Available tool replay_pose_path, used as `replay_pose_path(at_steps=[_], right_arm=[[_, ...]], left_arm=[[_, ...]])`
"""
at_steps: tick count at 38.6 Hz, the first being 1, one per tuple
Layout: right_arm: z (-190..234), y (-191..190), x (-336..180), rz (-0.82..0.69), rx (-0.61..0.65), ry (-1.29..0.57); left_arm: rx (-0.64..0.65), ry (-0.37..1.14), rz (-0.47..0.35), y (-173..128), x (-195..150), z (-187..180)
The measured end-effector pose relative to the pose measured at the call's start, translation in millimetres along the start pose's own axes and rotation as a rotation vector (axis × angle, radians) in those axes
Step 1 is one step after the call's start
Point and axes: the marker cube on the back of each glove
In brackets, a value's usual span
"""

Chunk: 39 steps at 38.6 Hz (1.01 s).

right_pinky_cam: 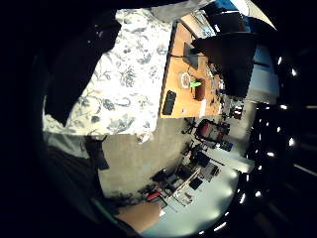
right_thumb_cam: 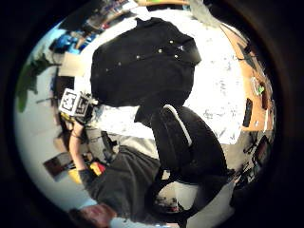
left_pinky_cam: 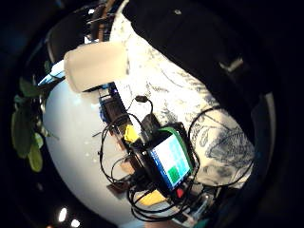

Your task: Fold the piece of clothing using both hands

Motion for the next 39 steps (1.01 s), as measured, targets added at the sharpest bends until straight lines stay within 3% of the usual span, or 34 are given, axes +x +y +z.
replay_pose_path(at_steps=[2,6,11,15,17,21,25,32,35,37,39], right_arm=[[3,0,0,-0.002,-0.006,-0.001],[8,0,-2,-0.013,-0.018,-0.009],[19,-1,-6,-0.021,-0.036,-0.018],[33,-3,-13,-0.044,-0.059,-0.008],[37,-3,-16,-0.054,-0.064,-0.004],[48,0,-31,-0.099,-0.067,-0.017],[58,10,-54,-0.164,-0.075,-0.064],[102,-8,-95,-0.217,-0.068,-0.128],[115,8,-127,-0.190,-0.102,-0.122],[118,21,-142,-0.186,-0.127,-0.114],[131,10,-148,-0.201,-0.117,-0.104]], left_arm=[[-0.006,-0.031,-0.044,-1,-5,-1],[0.020,0.031,0.040,-9,-2,-6],[0.137,0.080,0.018,-17,-8,-17],[0.145,0.028,-0.155,-16,-31,-23],[0.165,0.020,-0.184,-18,-36,-25],[0.158,0.083,-0.115,-17,-33,-32],[0.074,0.094,-0.112,-6,-35,-38],[0.327,0.105,-0.145,-17,-43,-68],[0.417,0.141,-0.137,-18,-47,-84],[0.387,0.202,-0.078,-11,-45,-91],[0.324,0.275,0.015,-5,-39,-95]])
